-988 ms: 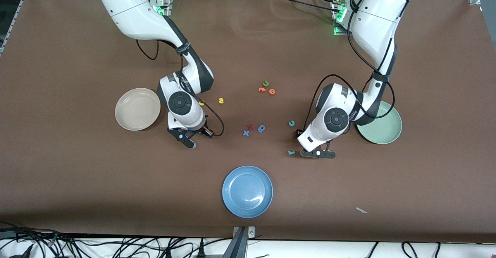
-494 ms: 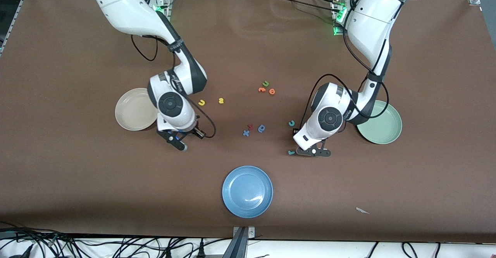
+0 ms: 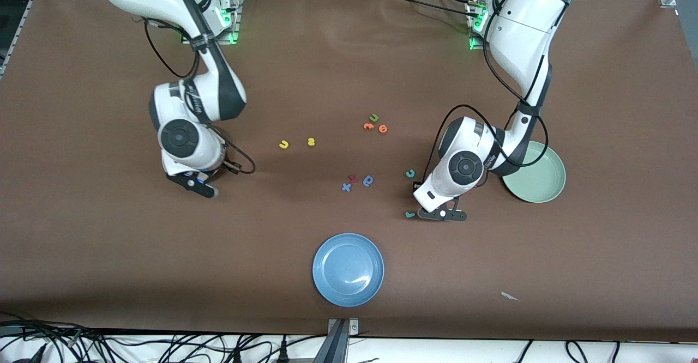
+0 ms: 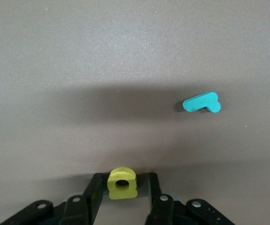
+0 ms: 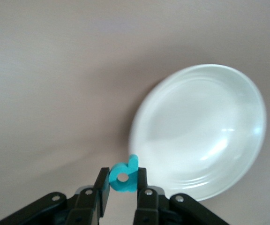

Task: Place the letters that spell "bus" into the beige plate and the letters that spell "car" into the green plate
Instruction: 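Place the teal d on the beige plate with the right gripper, then grasp the yellow n with the right gripper while the left gripper carries the o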

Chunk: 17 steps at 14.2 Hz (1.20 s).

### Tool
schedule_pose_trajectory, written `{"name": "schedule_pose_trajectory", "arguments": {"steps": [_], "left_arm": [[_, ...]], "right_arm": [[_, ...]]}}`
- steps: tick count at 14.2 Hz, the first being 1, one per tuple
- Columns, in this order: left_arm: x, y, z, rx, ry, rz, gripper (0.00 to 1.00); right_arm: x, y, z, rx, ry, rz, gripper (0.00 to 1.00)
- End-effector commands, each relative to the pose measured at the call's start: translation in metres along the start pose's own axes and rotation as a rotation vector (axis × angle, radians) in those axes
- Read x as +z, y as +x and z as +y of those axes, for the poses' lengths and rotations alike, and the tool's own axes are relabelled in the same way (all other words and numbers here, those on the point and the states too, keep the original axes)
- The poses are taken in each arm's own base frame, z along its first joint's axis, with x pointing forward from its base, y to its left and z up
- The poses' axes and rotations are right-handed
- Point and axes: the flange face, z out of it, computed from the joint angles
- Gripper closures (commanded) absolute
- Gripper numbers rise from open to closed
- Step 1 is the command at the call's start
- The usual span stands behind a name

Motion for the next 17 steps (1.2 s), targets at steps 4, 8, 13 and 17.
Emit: {"name": "schedule_pose_trajectory", "arguments": {"steps": [4, 8, 13, 17], "left_arm": [[0.008, 0.003, 0.001, -0.003, 0.004, -0.001, 0.66], [0.011, 0.003, 0.001, -0.003, 0.005, -0.006, 0.71], [0.011, 0.003, 0.001, 0.000, 0.005, -0.006, 0.77], [-0.003, 0.009, -0.010, 0.004, 0.004, 0.012, 0.85]], "right_arm": [[0.066, -0.012, 0.062, -0.060, 0.030, 0.024, 0.12], [0.030, -0.014, 0.052, -0.066, 0.049, 0.021, 0.01], [0.017, -0.067, -0.044, 0.070, 0.139, -0.013, 0.06], [0.032, -0.114, -0.109, 0.191, 0.197, 0.030, 0.14]]}}
